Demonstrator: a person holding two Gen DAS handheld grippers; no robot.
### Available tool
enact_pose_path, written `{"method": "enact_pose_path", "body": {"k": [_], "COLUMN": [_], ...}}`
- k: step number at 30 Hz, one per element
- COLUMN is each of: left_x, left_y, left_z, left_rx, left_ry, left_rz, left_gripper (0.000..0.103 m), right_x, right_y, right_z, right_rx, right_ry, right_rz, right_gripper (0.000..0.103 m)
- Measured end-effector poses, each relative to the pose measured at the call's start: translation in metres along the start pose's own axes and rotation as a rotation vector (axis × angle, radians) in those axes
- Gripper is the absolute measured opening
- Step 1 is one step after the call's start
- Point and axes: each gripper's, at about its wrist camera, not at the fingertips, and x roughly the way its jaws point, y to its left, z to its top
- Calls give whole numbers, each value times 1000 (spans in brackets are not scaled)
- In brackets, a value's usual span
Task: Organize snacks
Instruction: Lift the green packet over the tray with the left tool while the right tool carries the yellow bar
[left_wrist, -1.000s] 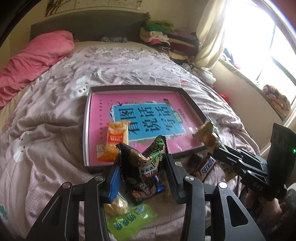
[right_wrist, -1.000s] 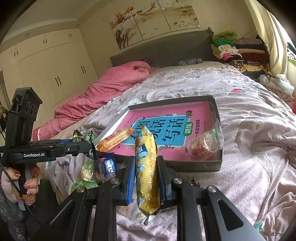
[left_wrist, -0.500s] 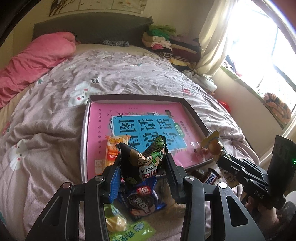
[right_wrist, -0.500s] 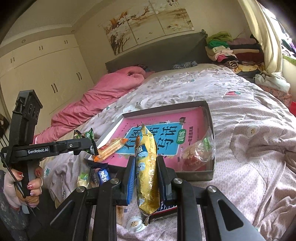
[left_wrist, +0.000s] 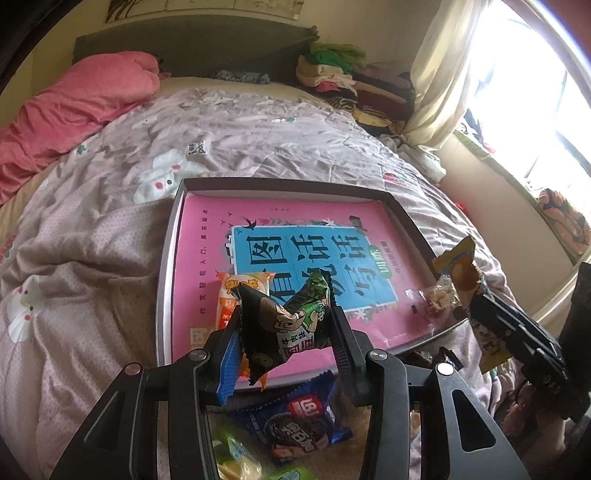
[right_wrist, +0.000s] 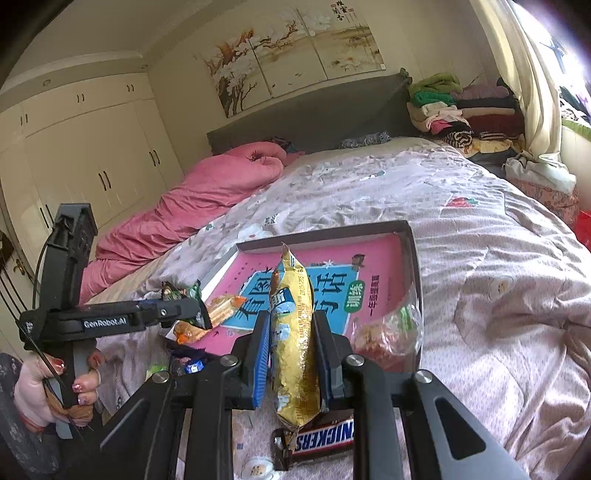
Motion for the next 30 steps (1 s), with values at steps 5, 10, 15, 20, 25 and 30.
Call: {"method": "enact_pose_path", "body": {"k": [5,10,15,20,25,30], "left_x": [7,12,20,27,31,33], "left_y": [-1,-7,-9,-5,-4,-6], "left_z": [3,5,5,4,5,5], "left_rx": [-2,2,3,-8,-3,13], "left_ry": [7,12,28,45,44,41], "left_rz": [3,1,4,9,12,17], "left_gripper": [46,46,46,46,46,46], "right_x": [5,10,19,26,36,46], "right_y": [-2,-5,-4,-4,-4,-7], "right_z": [8,13,19,21,23,23], "right_rx": [2,5,2,2,3,9], "right_ry": [-17,-23,-21,-14,-2,16], "right_rz": [0,2,4,6,2,-5], "right_gripper": [23,23,23,23,23,23]}}
